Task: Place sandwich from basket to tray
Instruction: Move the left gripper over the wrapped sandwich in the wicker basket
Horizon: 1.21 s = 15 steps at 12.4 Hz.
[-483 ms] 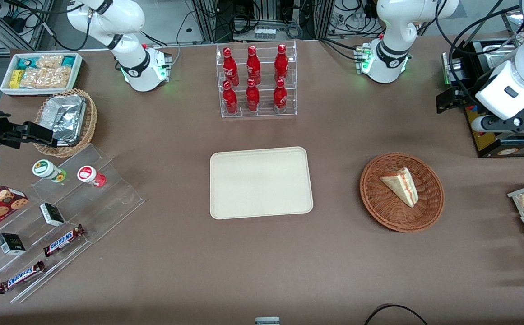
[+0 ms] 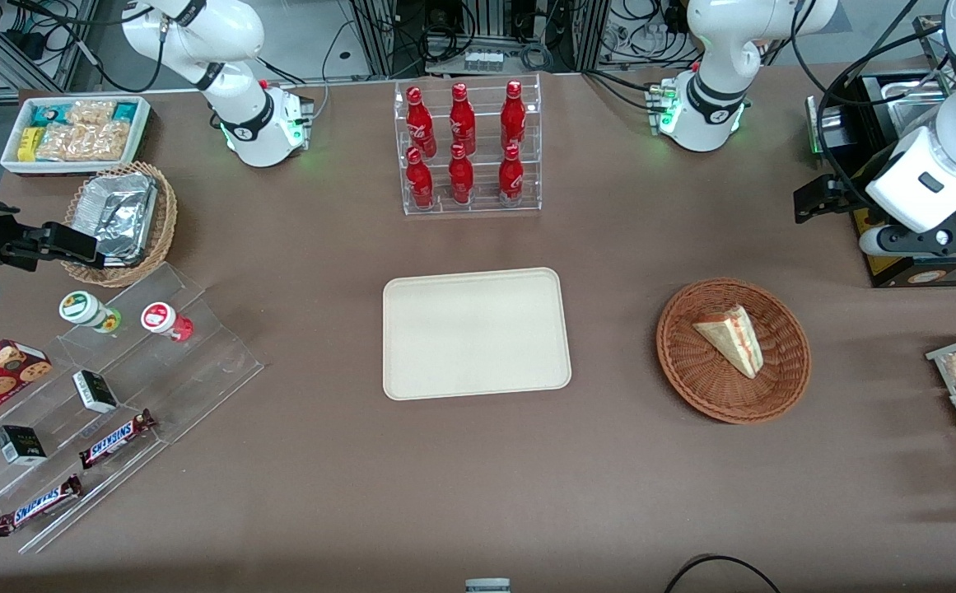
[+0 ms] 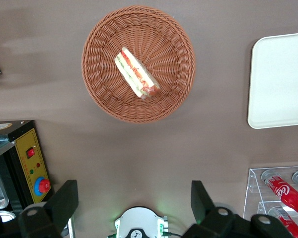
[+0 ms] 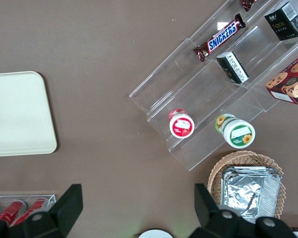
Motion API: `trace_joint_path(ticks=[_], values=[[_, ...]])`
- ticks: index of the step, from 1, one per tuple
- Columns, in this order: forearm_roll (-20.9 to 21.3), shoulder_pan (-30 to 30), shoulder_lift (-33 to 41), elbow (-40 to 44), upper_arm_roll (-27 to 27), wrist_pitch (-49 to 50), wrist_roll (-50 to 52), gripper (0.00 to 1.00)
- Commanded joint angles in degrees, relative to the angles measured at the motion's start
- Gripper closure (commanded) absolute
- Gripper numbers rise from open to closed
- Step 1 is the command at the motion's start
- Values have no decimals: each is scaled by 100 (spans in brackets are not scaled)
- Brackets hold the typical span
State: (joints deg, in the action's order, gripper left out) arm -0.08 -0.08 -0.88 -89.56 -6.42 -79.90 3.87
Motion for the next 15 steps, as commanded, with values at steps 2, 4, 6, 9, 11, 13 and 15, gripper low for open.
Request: trace_joint_path(ticks=[2,4,6,9,11,13,15], values=[[-71,51,-332,-27,-61,-271,-70,0],[-71,51,-526,-35,-61,-393,-79,0],[-36,51,-728,-53,-61,-552,-70,0],[43,43,-922,-360,-61,-1104,-79,0],[104,43,-1097,-536,-53,-1491,-70,0],[184,60,-1256,-729,-53,-1869,-70,0],[193,78,-1335,-1036,-44,-2352,-53,0]])
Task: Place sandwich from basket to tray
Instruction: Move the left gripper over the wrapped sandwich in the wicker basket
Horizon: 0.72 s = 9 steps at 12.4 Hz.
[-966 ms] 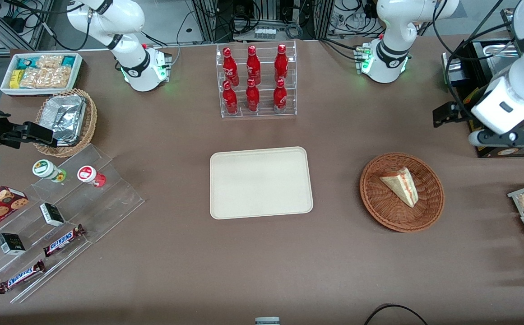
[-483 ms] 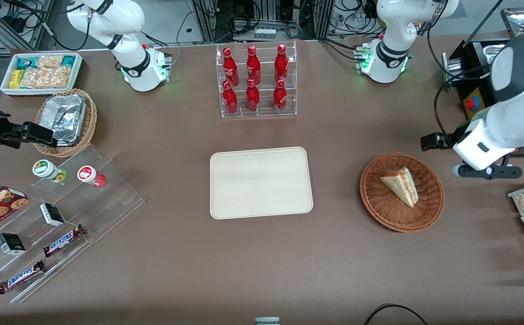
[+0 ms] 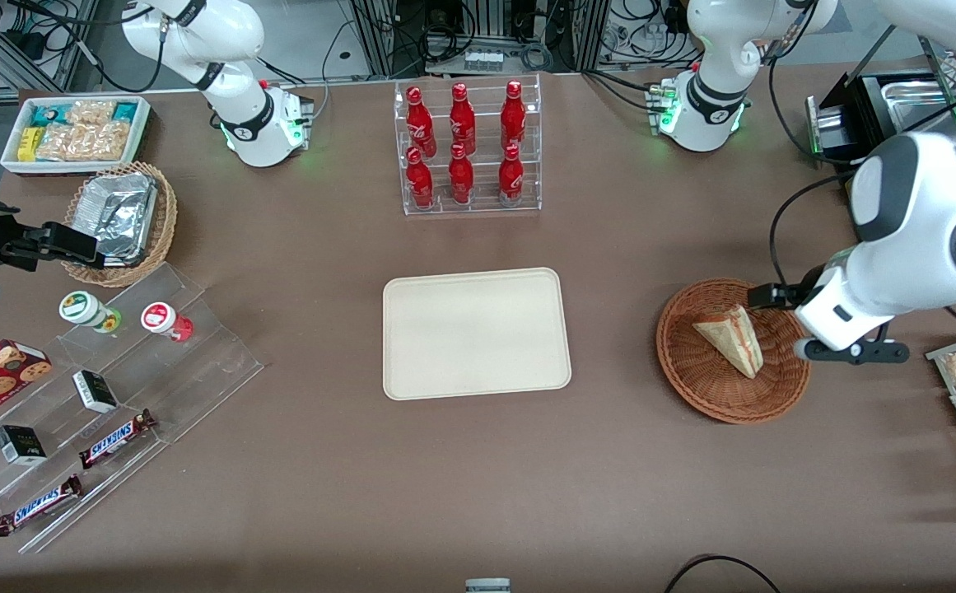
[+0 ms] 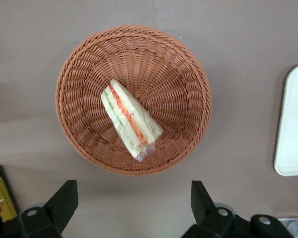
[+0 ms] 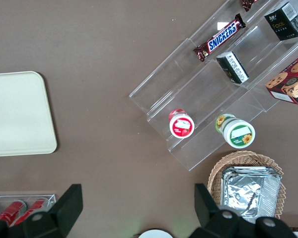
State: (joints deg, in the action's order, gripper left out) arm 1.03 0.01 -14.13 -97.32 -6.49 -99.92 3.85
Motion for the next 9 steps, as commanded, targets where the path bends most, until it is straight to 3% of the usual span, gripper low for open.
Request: trace_joint_path(ticks=[1,5,9], values=[[81,78,-72,-418,-36,-605,-7,0],[81,78,-283,-753,-28,-1257,115,0],[90,78,-319,-771,-28,-1284,1377,0]])
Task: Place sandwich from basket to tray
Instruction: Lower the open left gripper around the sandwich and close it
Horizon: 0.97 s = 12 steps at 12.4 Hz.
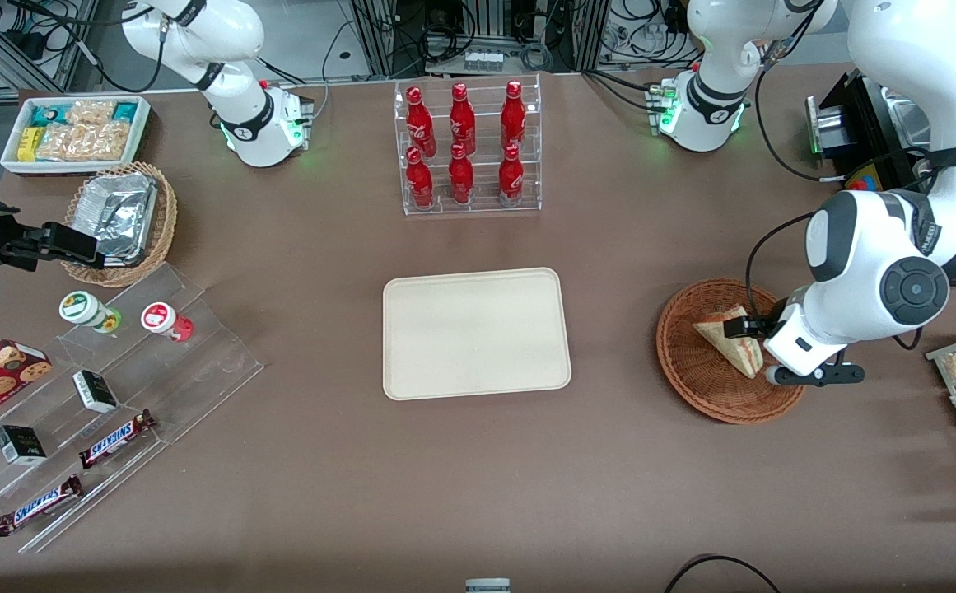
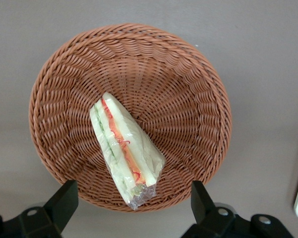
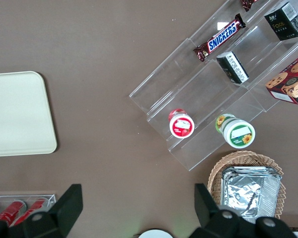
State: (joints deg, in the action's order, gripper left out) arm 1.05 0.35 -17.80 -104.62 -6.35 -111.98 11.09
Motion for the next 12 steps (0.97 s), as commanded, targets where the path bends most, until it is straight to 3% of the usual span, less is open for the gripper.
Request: trace_joint_path(ticks=[1,4,12], values=[[115,44,66,-67,-41,-79,997,0],[150,53,294,-452,-41,-315,2298,0],[177,308,1120,-2193,-41,-1965,2898,0]])
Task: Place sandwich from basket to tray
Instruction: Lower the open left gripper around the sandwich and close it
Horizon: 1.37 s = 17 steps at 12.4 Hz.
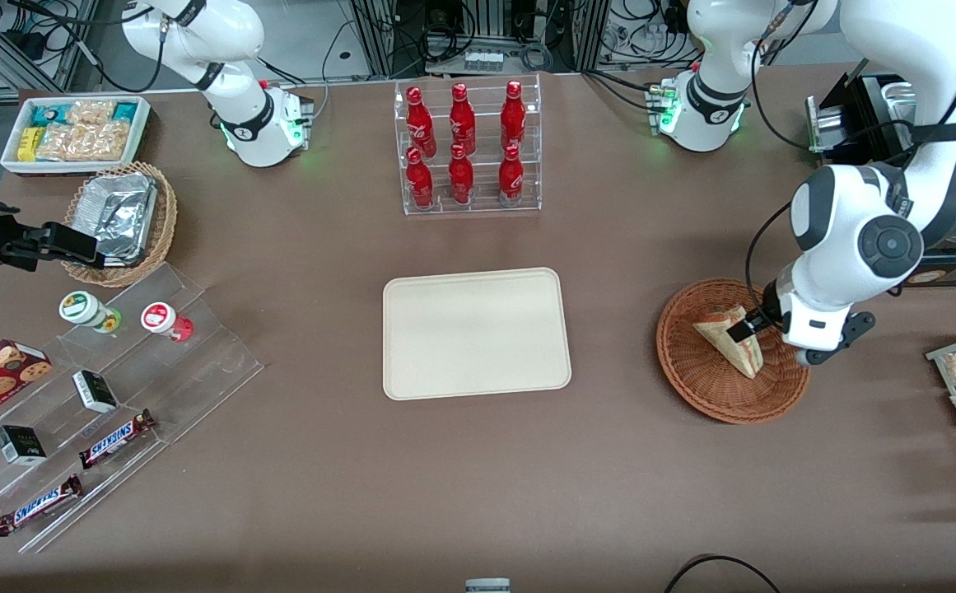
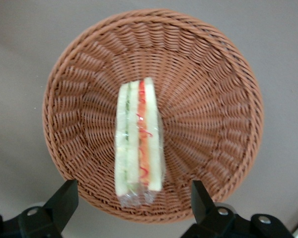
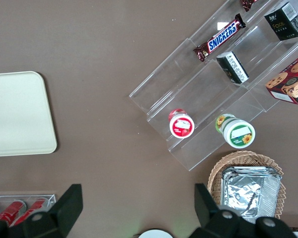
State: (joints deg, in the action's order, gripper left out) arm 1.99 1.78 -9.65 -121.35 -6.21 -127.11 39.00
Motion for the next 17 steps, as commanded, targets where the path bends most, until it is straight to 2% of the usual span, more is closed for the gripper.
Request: trace_joint_path(ticks=[1,6,8,17], values=[[47,165,279,-582,-56,-576,125,0],[-32,130,95,-592,-65,-824,643,0],[-233,86,16,-600,-82,-920,652,0],[-252,-2,-415,-680,-109,-1386,775,0]])
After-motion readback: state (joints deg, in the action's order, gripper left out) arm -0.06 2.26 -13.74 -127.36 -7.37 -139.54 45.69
